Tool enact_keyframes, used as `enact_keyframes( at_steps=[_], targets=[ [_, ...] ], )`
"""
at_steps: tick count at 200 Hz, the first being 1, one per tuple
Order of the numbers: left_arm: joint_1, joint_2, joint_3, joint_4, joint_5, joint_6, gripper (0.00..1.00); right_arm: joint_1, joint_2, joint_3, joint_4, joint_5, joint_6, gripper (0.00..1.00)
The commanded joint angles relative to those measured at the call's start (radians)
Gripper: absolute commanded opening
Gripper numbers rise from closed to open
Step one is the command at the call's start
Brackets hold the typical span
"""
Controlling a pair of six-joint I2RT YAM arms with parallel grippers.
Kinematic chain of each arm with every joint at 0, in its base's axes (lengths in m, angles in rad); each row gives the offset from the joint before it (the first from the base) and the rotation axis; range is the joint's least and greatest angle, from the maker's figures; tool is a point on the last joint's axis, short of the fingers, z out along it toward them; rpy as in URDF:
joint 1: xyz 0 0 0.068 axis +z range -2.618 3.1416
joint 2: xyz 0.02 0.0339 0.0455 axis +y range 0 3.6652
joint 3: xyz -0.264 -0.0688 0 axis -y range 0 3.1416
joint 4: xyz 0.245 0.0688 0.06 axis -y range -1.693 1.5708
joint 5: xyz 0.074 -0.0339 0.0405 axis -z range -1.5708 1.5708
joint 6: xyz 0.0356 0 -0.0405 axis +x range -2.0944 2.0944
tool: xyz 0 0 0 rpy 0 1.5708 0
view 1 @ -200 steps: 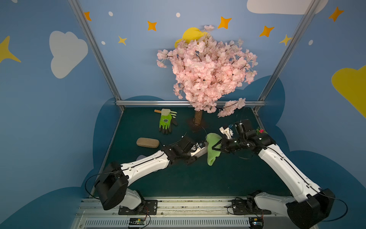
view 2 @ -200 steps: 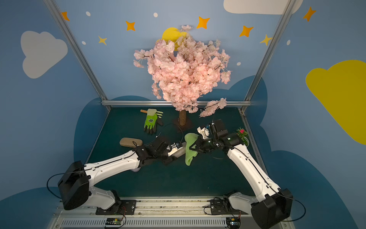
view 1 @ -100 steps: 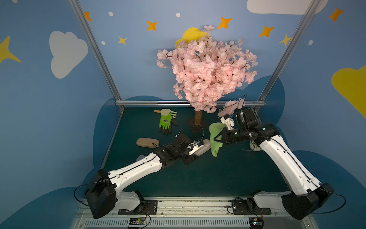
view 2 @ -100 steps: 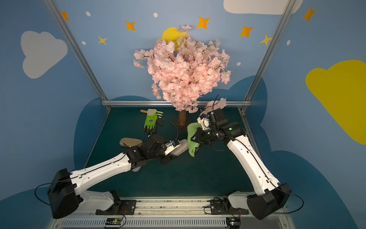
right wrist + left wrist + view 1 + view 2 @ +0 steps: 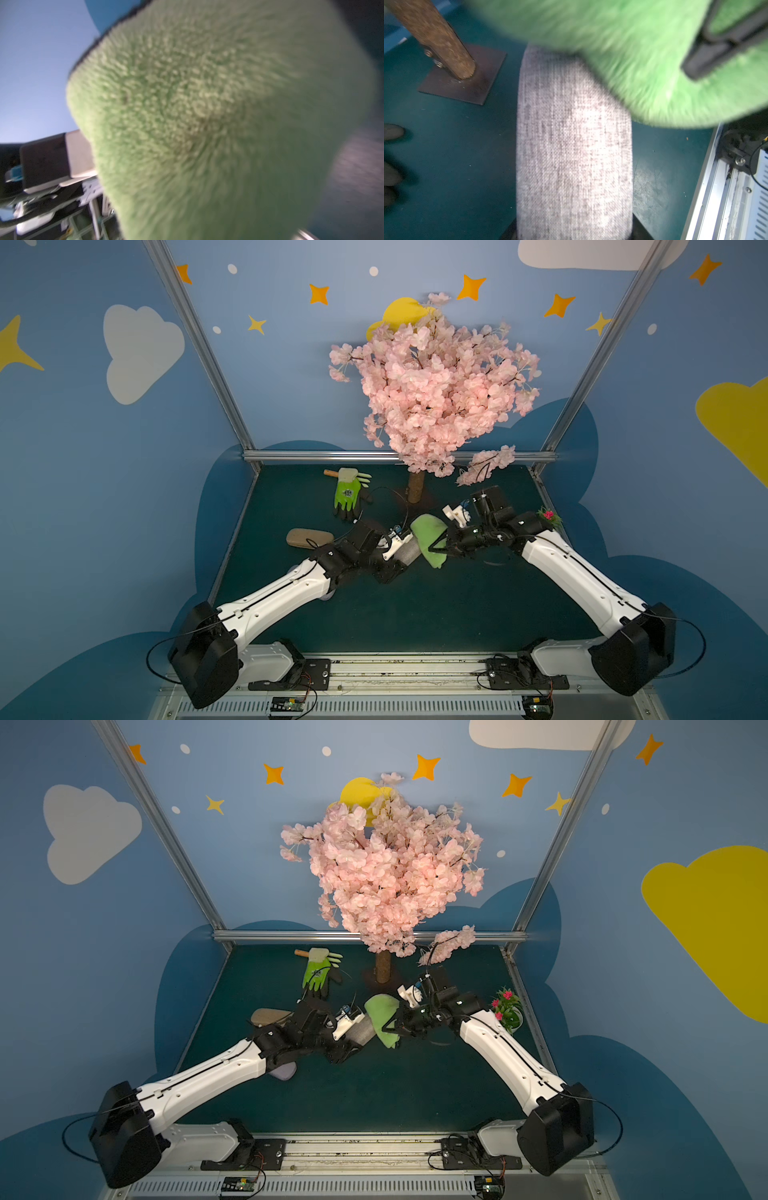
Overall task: Wipe the eyeglass case
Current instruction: Wipe the dirt from the eyeglass case.
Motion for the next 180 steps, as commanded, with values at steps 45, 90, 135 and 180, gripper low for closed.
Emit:
enact_keyframes(
  at_steps=[45,90,135,180],
  targets=[
    [0.018,-0.006,0.021,0.176,0.132,-0.067,0.22,0.199,0.017,0.051,0.133,-0.097,0.102,0.00],
    [0.025,0.025,0.026,0.223,0.239,-0.159,0.21,0.235,0.093,0.011,0.294,-0.171,0.153,0.00],
    [0.028,0.007,0.011,0.209,0.393,-0.153,0.23,-0.075,-0.005,0.048,0.088,-0.066,0.026,0.00],
    [0.053,0.033,0.026,0.165,0.461,-0.171,0.23,0.005,-0.067,0.210,-0.041,0.074,-0.079,0.00]
  ],
)
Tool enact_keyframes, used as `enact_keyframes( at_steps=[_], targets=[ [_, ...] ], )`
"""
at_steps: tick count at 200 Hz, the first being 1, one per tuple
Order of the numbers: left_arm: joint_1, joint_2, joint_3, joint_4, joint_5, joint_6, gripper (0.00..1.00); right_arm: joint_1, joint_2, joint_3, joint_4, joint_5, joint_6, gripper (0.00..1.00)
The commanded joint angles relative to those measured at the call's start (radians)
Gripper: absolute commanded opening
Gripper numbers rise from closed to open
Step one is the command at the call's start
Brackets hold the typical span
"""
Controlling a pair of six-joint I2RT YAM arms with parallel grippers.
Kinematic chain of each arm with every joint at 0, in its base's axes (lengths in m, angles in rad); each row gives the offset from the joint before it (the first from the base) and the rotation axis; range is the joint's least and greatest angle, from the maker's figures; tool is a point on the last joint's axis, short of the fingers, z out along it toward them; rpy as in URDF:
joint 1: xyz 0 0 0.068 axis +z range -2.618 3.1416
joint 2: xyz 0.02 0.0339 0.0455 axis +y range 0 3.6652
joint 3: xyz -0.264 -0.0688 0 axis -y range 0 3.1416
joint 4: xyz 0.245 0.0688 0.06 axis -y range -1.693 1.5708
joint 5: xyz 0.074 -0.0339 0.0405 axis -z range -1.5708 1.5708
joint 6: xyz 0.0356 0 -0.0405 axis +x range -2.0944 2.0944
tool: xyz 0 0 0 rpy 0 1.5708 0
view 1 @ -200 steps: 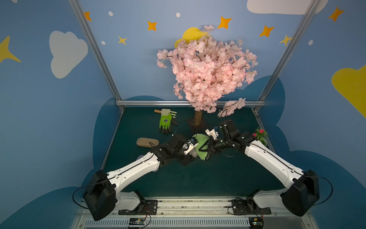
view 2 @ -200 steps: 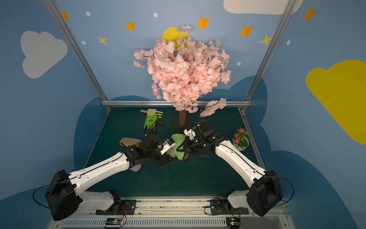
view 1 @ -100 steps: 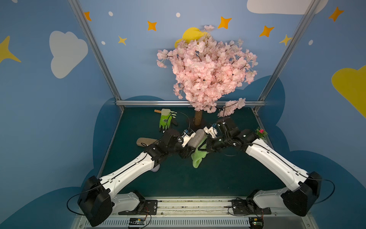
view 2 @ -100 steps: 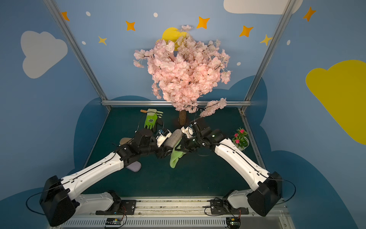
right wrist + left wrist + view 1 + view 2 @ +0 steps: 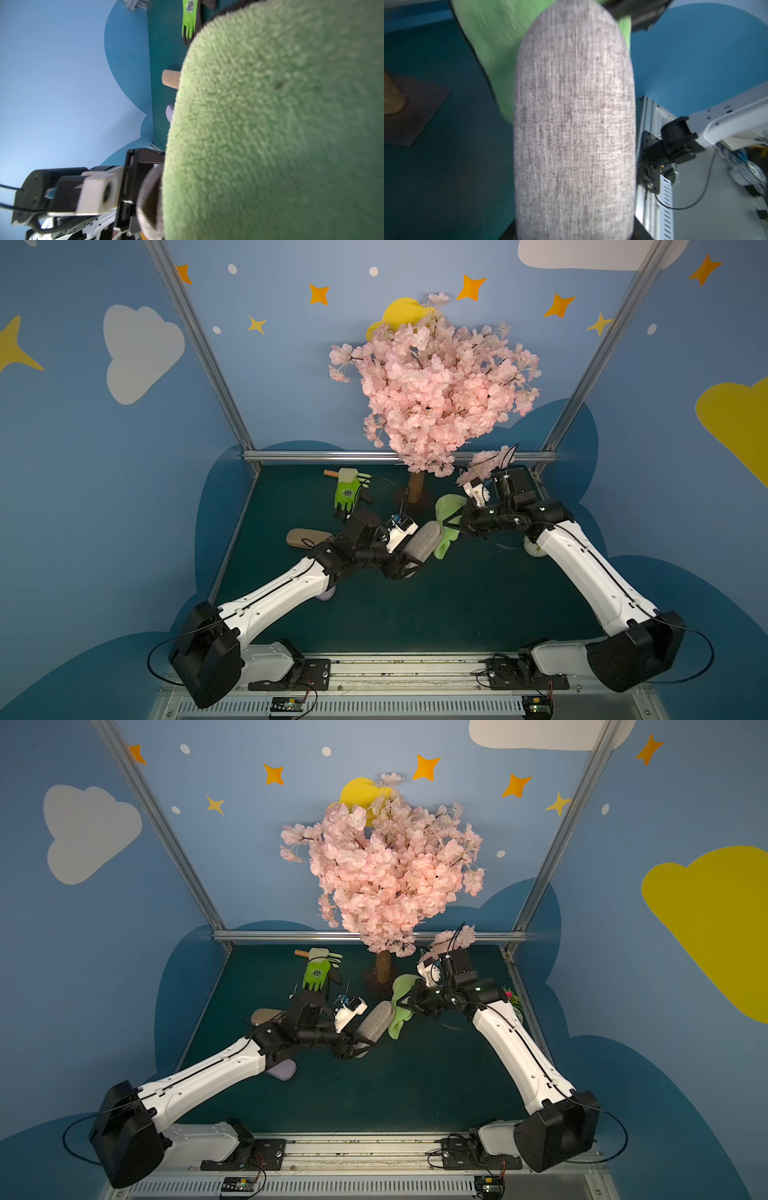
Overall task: Wipe the eyeglass case
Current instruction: Wipe the dirt from the eyeglass case.
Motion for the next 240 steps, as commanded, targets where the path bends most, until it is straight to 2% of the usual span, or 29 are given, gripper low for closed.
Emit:
enact_keyframes(
  at_steps=[1,24,70,89,114,136,158,178,197,220,240],
  targets=[
    [0.023,0.004,0.029,0.004,0.105,-0.012,0.23,0.071,-0.068,0.071,-0.056,0.073,-0.079,0.00],
    [0.033,0.037,0.036,0.037,0.142,-0.063,0.20,0.201,-0.099,0.071,0.023,0.185,-0.077,0.00],
    [0.052,0.037,0.046,0.028,0.109,-0.059,0.19,0.339,-0.029,-0.126,0.283,0.006,0.160,0.00],
    [0.067,0.017,0.043,0.035,0.091,-0.059,0.18,0.299,-0.027,-0.207,0.308,-0.039,0.168,0.00],
    [0.082,-0.004,0.044,0.049,0.085,-0.061,0.18,0.132,-0.049,-0.244,0.178,-0.040,0.086,0.00],
    [0.084,-0.020,0.040,0.055,0.092,-0.057,0.18,-0.010,-0.072,-0.187,0.017,0.044,-0.032,0.00],
    [0.085,-0.028,0.027,0.051,0.080,-0.054,0.18,-0.022,-0.084,-0.073,-0.087,0.129,-0.112,0.00],
    [0.084,-0.021,0.020,0.060,0.074,-0.058,0.18,0.039,-0.088,0.018,-0.099,0.125,-0.135,0.00],
    [0.085,0.002,0.024,0.074,0.079,-0.067,0.18,0.166,-0.073,0.058,-0.027,0.084,-0.116,0.00],
    [0.085,0.028,0.034,0.107,0.091,-0.086,0.18,0.298,-0.011,-0.001,0.182,-0.052,0.037,0.00],
    [0.085,0.034,0.038,0.132,0.120,-0.092,0.18,0.315,0.034,-0.129,0.381,-0.144,0.176,0.00]
  ],
)
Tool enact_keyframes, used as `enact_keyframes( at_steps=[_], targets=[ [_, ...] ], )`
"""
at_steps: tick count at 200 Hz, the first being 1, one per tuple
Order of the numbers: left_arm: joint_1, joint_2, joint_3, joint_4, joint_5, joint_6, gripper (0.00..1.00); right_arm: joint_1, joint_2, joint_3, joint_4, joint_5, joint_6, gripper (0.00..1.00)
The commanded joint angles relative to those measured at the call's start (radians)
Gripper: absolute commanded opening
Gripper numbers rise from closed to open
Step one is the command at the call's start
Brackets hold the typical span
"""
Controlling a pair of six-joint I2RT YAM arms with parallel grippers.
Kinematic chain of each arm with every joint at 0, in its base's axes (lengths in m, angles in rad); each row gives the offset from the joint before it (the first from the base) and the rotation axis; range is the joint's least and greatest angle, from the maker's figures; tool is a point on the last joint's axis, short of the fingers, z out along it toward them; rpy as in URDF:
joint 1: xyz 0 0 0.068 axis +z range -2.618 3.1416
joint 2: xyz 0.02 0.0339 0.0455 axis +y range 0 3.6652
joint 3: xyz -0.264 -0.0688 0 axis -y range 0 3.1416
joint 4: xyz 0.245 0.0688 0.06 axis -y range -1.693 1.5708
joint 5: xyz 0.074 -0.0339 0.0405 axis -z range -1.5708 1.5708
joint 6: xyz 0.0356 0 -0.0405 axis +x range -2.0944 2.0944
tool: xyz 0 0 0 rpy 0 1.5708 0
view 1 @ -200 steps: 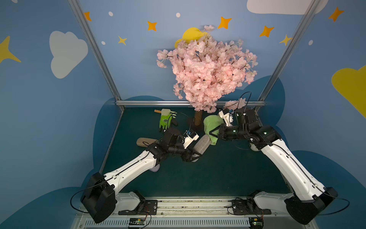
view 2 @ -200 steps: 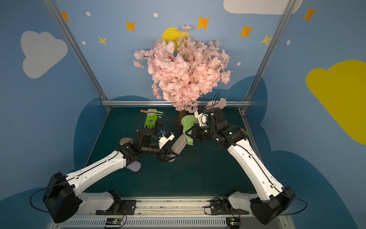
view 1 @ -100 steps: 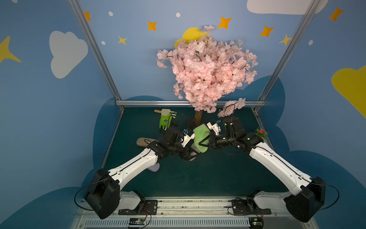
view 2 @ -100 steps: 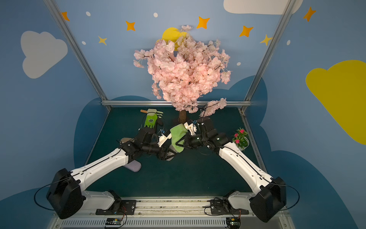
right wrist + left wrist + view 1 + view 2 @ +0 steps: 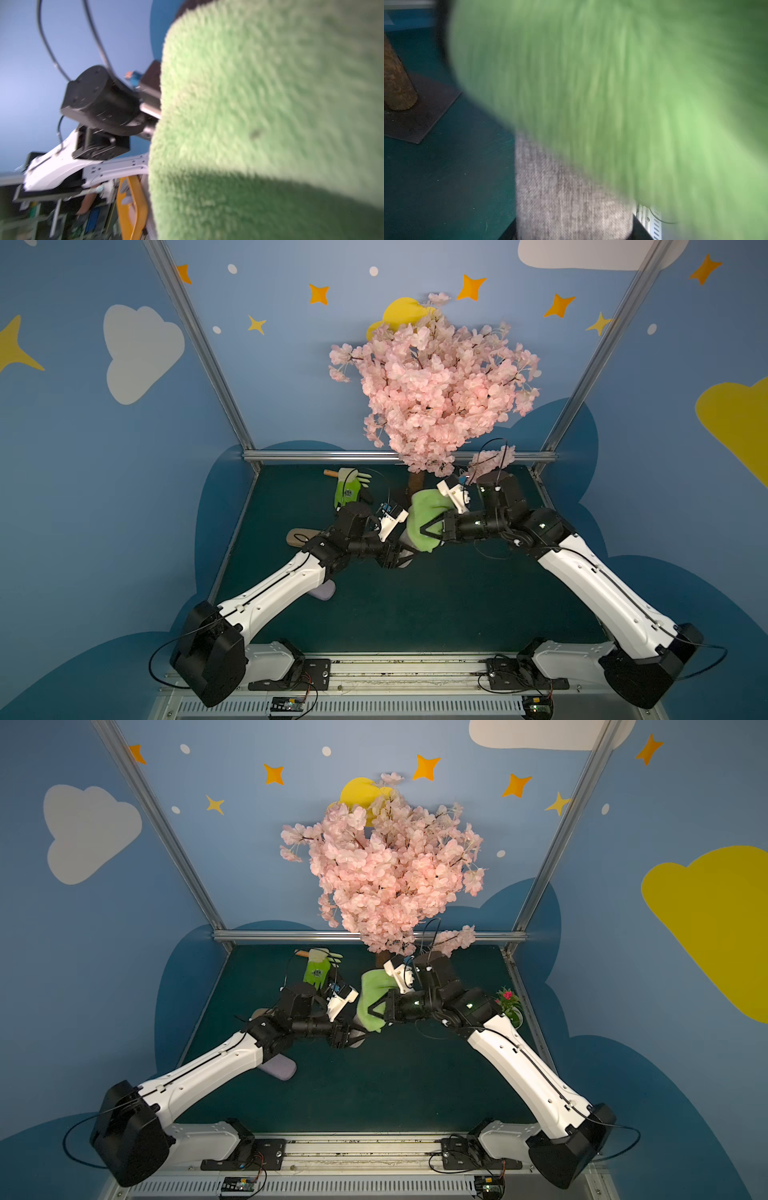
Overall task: Wipe the eyeglass case
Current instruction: Wipe the dirt from the eyeglass case.
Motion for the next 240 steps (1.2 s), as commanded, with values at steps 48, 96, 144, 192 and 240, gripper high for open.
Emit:
enact_keyframes(
  at_steps=[48,96,144,192,240],
  targets=[
    [-0.003,-0.052,-0.009,0.087,0.071,0.014,0.18,-0.296,0.037,-0.243,0.017,-0.106,0.047,0.00],
    [-0.002,-0.058,-0.016,0.075,0.091,0.030,0.17,-0.499,-0.044,-0.077,-0.190,0.056,-0.142,0.00],
    [-0.003,-0.042,-0.015,0.085,0.096,0.030,0.17,-0.496,-0.066,-0.093,-0.036,-0.067,0.011,0.00],
    [-0.002,-0.009,0.037,0.075,0.073,0.061,0.17,-0.131,0.043,-0.134,0.203,-0.170,0.242,0.00],
    [0.000,-0.011,0.058,0.074,0.013,0.079,0.15,-0.221,0.012,-0.272,0.272,-0.251,0.282,0.00]
  ],
)
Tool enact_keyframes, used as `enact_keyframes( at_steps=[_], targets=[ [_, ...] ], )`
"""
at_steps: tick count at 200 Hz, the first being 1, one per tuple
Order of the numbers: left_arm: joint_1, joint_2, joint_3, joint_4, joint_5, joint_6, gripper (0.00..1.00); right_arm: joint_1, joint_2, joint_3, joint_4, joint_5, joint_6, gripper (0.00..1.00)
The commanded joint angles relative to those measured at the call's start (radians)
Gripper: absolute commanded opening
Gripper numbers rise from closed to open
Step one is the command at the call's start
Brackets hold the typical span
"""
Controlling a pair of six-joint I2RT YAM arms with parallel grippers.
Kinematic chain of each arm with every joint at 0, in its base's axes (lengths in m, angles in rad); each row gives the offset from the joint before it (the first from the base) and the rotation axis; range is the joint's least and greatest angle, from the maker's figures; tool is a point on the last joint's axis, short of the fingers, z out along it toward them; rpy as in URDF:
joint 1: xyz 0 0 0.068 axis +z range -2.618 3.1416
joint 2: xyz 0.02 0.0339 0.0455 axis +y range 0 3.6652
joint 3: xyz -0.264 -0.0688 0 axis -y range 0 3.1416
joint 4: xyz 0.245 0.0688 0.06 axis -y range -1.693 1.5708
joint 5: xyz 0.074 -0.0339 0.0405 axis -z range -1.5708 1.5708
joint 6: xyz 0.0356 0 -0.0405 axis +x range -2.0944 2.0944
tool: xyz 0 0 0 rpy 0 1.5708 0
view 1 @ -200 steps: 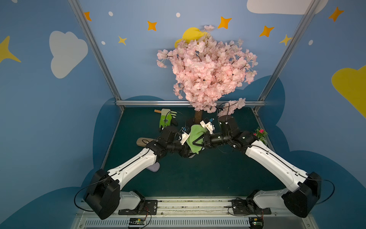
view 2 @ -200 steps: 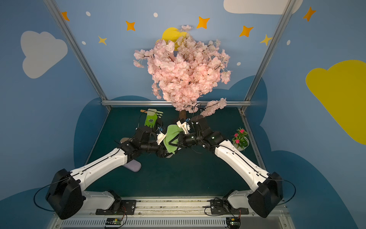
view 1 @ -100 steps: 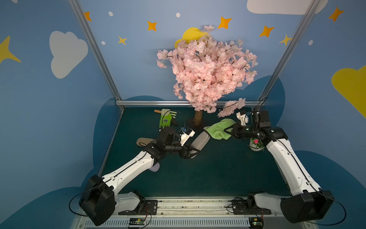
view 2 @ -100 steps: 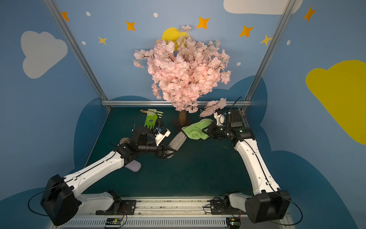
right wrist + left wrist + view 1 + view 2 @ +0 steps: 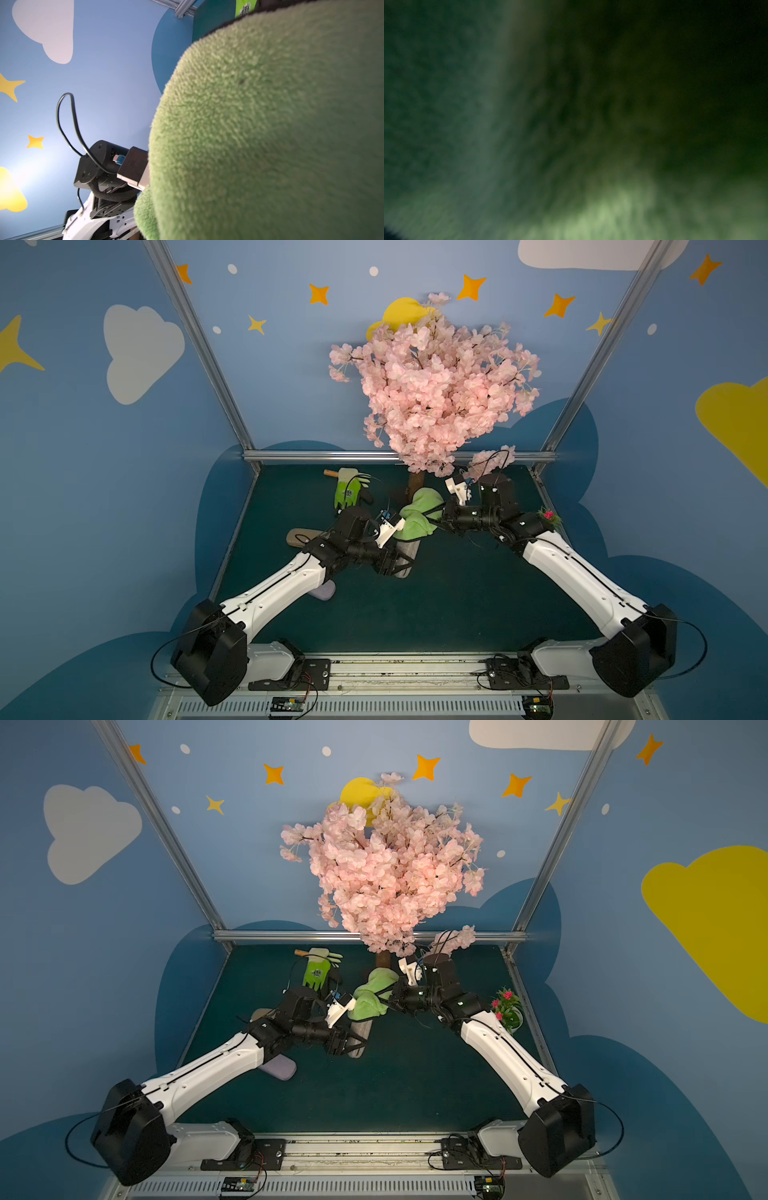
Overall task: Wipe the eyeglass case
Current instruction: Wipe the dirt from the eyeglass case.
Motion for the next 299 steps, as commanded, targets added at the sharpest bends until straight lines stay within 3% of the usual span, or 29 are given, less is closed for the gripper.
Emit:
enact_keyframes(
  at_steps=[1,33,73,95,123,145,166,185,200,257,299],
  targets=[
    [-0.012,-0.012,0.084,0.181,-0.010,0.037,0.15,-0.034,-0.029,-0.043,-0.086,-0.182,0.008,0.00],
    [-0.011,-0.028,0.068,0.124,0.010,0.056,0.16,-0.305,-0.114,0.050,-0.365,-0.089,-0.213,0.00],
    [-0.009,-0.057,0.056,0.041,0.008,0.102,0.16,-0.477,-0.153,0.093,-0.393,-0.025,-0.241,0.00],
    [-0.009,-0.047,0.065,0.059,0.024,0.090,0.16,-0.387,-0.122,0.058,-0.278,-0.071,-0.127,0.00],
    [-0.009,-0.001,0.096,0.088,0.022,0.087,0.16,-0.102,-0.056,0.076,-0.118,-0.058,-0.021,0.00],
    [-0.009,0.033,0.131,0.097,0.016,0.090,0.15,0.071,-0.008,0.121,-0.097,-0.061,-0.025,0.00],
    [-0.009,0.045,0.161,0.057,-0.023,0.115,0.13,0.165,0.031,0.086,-0.176,-0.124,-0.077,0.00],
    [0.003,0.037,0.162,0.041,-0.056,0.129,0.13,0.174,0.058,-0.020,-0.199,-0.228,-0.076,0.00],
    [0.011,0.033,0.158,0.042,-0.056,0.117,0.13,0.155,0.047,-0.068,-0.158,-0.238,-0.048,0.00],
    [0.000,0.030,0.105,0.056,-0.044,0.104,0.13,0.037,0.075,0.190,-0.056,-0.284,0.010,0.00],
    [-0.008,0.024,0.089,0.038,-0.048,0.112,0.12,-0.044,0.040,0.195,0.173,-0.240,0.136,0.00]
  ],
)
